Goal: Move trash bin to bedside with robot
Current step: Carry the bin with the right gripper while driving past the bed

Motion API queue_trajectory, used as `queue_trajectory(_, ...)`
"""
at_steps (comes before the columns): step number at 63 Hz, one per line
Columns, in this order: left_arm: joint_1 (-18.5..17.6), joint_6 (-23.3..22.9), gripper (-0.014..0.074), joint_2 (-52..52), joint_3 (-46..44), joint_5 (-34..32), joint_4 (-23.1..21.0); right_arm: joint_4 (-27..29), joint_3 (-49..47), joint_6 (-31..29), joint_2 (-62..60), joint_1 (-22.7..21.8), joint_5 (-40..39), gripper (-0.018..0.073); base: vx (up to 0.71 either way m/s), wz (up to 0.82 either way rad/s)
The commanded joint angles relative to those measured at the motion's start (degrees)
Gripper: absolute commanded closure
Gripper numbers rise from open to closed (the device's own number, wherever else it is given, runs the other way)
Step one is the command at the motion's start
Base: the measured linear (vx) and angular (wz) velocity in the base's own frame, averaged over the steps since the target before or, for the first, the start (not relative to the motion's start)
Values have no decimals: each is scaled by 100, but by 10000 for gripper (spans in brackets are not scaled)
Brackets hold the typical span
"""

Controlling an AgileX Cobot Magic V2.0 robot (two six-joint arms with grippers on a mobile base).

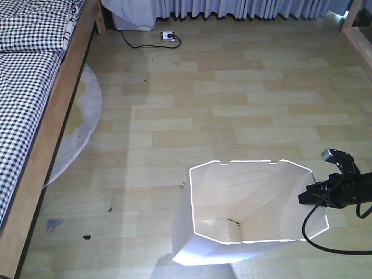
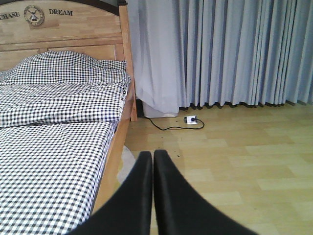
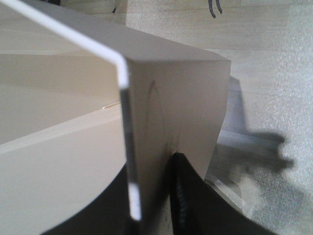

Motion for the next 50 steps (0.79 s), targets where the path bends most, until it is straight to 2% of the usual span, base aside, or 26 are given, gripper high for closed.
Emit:
queue_trajectory(1, -33, -25, 603, -31, -138, -419, -12, 341, -38, 78, -366, -6, 1407, 564, 18, 2)
queue_trajectory(50, -33, -25, 603, -31, -138, -419, -12, 341, -38, 78, -366, -6, 1407, 564, 20, -2)
